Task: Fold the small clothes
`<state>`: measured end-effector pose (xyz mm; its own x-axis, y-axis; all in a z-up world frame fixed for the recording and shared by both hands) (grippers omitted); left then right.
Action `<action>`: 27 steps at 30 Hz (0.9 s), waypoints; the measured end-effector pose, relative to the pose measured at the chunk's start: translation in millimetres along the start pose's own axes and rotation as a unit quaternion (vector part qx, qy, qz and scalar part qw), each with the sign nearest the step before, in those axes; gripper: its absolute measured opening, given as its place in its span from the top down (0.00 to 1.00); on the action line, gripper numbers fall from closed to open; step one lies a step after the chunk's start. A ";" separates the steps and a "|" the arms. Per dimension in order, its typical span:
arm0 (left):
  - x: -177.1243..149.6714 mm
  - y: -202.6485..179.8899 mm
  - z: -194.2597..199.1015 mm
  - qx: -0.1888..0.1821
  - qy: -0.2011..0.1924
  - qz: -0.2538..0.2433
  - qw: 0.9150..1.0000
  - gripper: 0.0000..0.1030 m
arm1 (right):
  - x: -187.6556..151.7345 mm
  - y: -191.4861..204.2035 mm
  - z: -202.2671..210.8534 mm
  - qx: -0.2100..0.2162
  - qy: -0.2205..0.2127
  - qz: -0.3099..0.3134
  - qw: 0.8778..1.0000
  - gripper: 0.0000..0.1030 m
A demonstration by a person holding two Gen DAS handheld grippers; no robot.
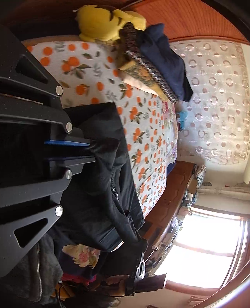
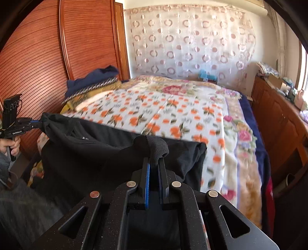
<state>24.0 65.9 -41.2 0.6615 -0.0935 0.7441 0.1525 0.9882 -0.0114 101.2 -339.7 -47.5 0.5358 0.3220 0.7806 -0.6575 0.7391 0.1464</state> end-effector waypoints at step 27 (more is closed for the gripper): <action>-7.4 2.0 -36.3 0.048 0.019 0.016 0.999 0.30 | -20.7 4.8 24.4 -0.031 0.036 -0.026 0.999 0.68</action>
<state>46.1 64.2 -70.9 0.6929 -0.0637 0.7182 0.0608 0.9977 0.0299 74.0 -357.3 -48.1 0.6066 0.3216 0.7270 -0.5945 0.7907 0.1462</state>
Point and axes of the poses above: each gripper's, at about its wrist camera, not at the fingertips, and z roughly against the way its jaws point, y to its left, x to its top, the point moved 2 cm from there along -z, roughly the way its jaws point, and after that the axes turned 13 degrees about x, right-handed, at the moved point
